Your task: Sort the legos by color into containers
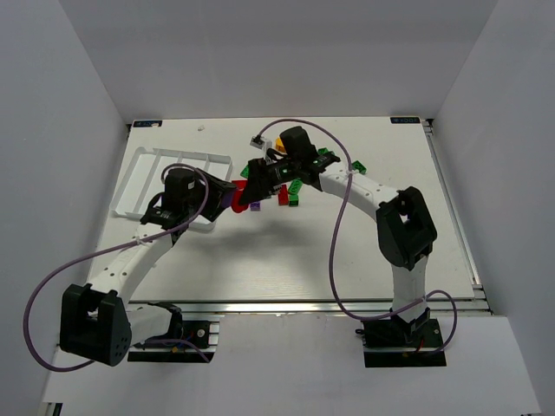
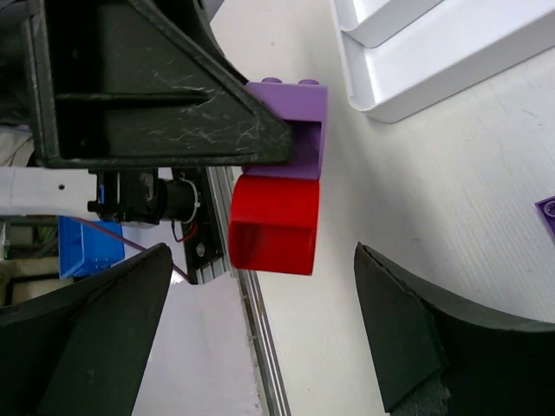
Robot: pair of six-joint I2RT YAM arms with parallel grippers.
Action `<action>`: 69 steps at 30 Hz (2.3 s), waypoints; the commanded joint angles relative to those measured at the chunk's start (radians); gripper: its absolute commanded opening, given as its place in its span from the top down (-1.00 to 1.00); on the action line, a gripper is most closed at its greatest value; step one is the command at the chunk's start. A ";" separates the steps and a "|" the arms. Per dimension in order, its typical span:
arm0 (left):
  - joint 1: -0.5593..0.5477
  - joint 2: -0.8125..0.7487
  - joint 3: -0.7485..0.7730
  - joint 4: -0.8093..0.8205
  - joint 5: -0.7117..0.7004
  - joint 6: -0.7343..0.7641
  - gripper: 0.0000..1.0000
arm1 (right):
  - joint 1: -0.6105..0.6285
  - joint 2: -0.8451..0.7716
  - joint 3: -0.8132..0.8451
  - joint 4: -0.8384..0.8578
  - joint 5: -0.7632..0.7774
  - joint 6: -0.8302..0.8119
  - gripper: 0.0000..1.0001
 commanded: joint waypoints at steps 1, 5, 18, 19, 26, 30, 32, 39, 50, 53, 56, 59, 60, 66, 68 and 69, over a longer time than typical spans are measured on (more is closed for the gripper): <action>-0.005 0.005 0.036 0.044 0.025 0.017 1.00 | 0.019 0.011 0.067 0.022 0.046 0.052 -0.79; -0.006 -0.002 0.037 0.049 0.022 0.017 1.00 | 0.024 0.022 0.073 0.024 0.078 0.068 -0.71; -0.005 -0.005 0.034 0.051 -0.006 0.021 1.00 | 0.022 0.016 0.015 0.141 -0.010 0.080 1.00; -0.002 -0.005 0.045 0.029 -0.017 0.026 1.00 | 0.018 0.005 0.005 0.155 -0.017 0.081 1.00; 0.130 -0.018 0.048 0.017 -0.002 0.066 1.00 | -0.022 -0.033 -0.072 0.213 -0.097 0.036 1.00; 0.219 -0.014 0.102 -0.038 -0.001 0.133 1.00 | -0.044 -0.055 -0.114 0.186 -0.122 -0.047 1.00; 0.233 0.010 0.169 -0.125 -0.053 0.199 1.00 | -0.053 -0.070 -0.124 0.148 -0.134 -0.125 1.00; 0.389 0.291 0.508 -0.520 -0.514 0.437 1.00 | -0.077 -0.116 -0.117 -0.081 -0.171 -0.601 1.00; 0.558 0.795 0.909 -0.314 -0.454 0.511 1.00 | -0.125 -0.126 -0.154 -0.066 -0.128 -0.633 1.00; 0.564 0.843 0.926 -0.235 -0.373 0.518 1.00 | -0.140 -0.121 -0.151 -0.057 -0.131 -0.629 1.00; 0.564 0.877 0.932 -0.166 -0.336 0.501 1.00 | -0.151 -0.116 -0.149 -0.054 -0.140 -0.626 1.00; 0.566 0.916 0.959 -0.130 -0.322 0.494 0.95 | -0.168 -0.112 -0.147 -0.055 -0.149 -0.627 1.00; 0.564 0.928 0.971 -0.129 -0.322 0.494 0.87 | -0.173 -0.112 -0.146 -0.057 -0.151 -0.629 1.00; 0.566 1.021 1.092 -0.161 -0.327 0.512 0.50 | -0.214 -0.099 -0.137 -0.058 -0.168 -0.632 1.00; 0.566 1.046 1.126 -0.196 -0.314 0.512 0.26 | -0.223 -0.093 -0.131 -0.058 -0.171 -0.630 1.00; 0.566 1.075 1.168 -0.213 -0.310 0.512 0.21 | -0.223 -0.090 -0.128 -0.058 -0.171 -0.630 1.00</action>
